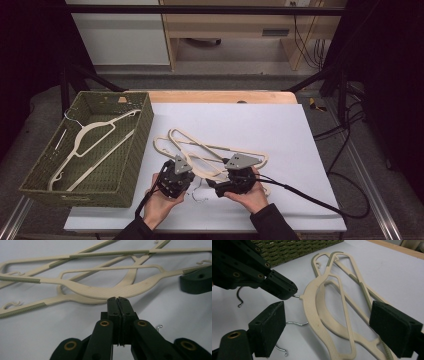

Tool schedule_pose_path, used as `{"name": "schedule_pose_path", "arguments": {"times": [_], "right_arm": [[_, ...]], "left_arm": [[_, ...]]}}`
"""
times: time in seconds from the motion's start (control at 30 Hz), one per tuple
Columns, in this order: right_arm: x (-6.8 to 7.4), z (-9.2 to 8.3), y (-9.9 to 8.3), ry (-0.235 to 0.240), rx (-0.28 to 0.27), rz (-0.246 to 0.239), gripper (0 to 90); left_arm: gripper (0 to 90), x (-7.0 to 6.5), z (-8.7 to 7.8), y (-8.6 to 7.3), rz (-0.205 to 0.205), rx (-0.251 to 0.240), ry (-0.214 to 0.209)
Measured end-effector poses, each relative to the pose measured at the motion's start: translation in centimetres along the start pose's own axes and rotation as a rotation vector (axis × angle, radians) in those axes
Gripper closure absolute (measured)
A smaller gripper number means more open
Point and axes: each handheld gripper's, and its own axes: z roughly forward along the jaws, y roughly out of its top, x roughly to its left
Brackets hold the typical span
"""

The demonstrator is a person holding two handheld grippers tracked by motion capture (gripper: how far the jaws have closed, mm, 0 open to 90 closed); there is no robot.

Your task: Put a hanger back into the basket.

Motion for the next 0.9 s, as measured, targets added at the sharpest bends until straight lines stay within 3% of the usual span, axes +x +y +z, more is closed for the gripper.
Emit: {"name": "schedule_pose_path", "arguments": {"times": [0.17, 0.33, 0.57, 0.9], "right_arm": [[0.6, 1.1, 0.1, -0.007, 0.023, -0.023, 17.5], [0.8, 1.7, -0.4, -0.007, 0.071, -0.053, 24.5], [1.3, 2.8, -0.8, 0.001, 0.123, -0.098, 39.5], [1.6, 3.5, -1.0, -0.008, 0.132, -0.149, 63.3]], "left_arm": [[88.7, -0.1, -0.5, 0.4, 0.017, 0.0, -0.005], [88.7, -0.2, -0.9, 0.7, 0.006, 0.0, -0.015], [88.7, -0.2, -0.9, 0.8, 0.01, 0.002, -0.011], [88.7, -0.6, -1.1, 0.9, 0.026, 0.008, -0.012]]}}
